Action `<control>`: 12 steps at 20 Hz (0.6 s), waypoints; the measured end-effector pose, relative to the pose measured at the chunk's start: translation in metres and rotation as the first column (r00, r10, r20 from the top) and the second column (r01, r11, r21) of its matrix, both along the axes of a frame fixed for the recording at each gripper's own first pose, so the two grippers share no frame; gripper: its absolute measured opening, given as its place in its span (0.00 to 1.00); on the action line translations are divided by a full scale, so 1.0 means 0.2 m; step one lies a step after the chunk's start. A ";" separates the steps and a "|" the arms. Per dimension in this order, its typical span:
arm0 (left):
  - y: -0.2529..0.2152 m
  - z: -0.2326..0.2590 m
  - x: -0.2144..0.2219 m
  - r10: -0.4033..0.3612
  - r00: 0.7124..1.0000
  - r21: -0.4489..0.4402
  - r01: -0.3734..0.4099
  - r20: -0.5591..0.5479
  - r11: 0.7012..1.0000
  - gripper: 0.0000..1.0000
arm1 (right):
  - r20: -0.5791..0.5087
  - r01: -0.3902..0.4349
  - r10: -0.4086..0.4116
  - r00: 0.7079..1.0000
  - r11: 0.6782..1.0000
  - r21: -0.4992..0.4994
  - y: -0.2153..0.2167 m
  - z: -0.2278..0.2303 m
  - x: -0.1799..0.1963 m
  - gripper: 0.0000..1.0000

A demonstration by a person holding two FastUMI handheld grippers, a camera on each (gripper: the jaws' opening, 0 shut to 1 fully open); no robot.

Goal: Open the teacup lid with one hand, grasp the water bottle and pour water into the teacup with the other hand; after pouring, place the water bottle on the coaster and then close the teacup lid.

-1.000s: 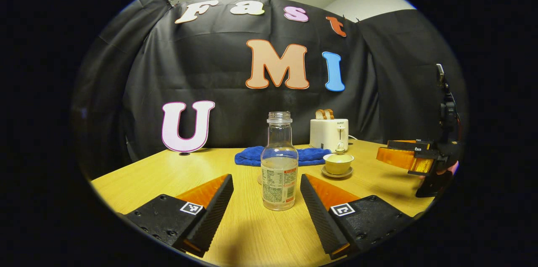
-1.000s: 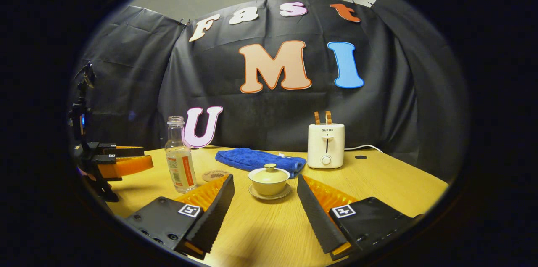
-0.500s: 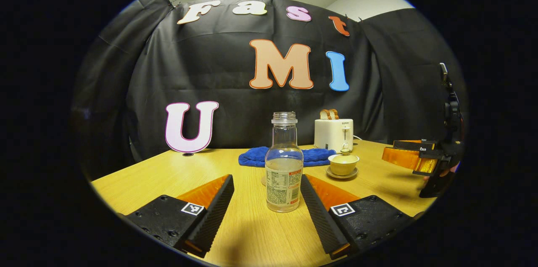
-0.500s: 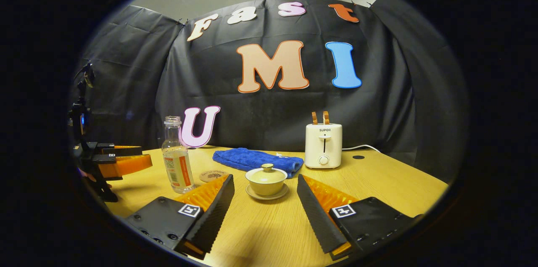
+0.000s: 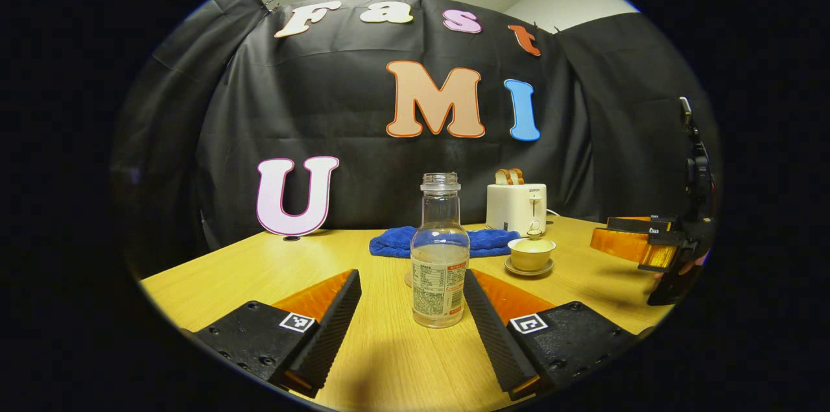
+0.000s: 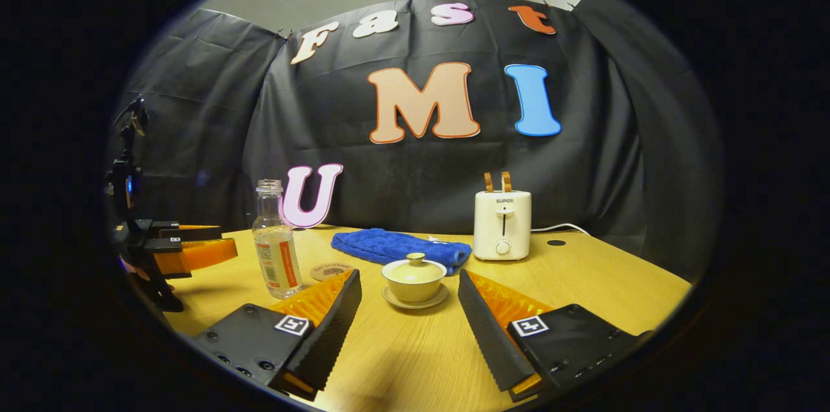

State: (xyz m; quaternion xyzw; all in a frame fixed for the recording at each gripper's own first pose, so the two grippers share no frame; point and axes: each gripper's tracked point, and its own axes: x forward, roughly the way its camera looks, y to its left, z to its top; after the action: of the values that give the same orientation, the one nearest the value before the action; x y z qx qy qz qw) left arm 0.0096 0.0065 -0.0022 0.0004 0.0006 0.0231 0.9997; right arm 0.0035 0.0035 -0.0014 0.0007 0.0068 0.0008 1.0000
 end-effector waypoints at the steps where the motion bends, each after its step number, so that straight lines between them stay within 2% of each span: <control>1: 0.00 0.00 0.00 0.000 1.000 0.000 0.000 0.000 1.000 0.93 | 0.002 0.002 -0.002 1.000 1.000 0.000 -0.01 0.01 0.01 0.93; 2: 0.00 0.00 0.01 0.000 1.000 0.000 0.000 0.000 1.000 0.93 | 0.002 0.002 -0.002 1.000 1.000 0.001 -0.01 0.01 0.02 0.92; 5: 0.00 0.00 0.00 0.001 1.000 0.000 -0.001 0.000 1.000 0.93 | -0.003 -0.002 0.002 1.000 1.000 0.001 0.01 0.00 0.06 1.00; 6: 0.00 0.00 0.00 0.001 1.000 -0.001 -0.001 0.000 1.000 0.93 | -0.005 -0.005 0.005 1.000 1.000 0.001 0.01 0.00 0.09 0.96; 7: 0.00 0.00 0.00 0.001 1.000 -0.001 -0.001 0.000 1.000 0.93 | -0.005 -0.005 0.005 1.000 1.000 0.002 0.01 -0.01 0.11 1.00; 12: 0.00 0.00 0.00 0.000 1.000 -0.001 0.000 0.000 1.000 0.93 | -0.018 0.010 -0.010 1.000 1.000 0.003 -0.02 -0.02 0.25 0.96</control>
State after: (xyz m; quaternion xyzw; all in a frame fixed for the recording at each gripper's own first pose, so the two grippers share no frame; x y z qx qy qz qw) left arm 0.0104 0.0065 -0.0023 -0.0002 0.0008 0.0234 0.9997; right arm 0.0542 -0.0009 -0.0059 0.0024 0.0156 -0.0043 0.9999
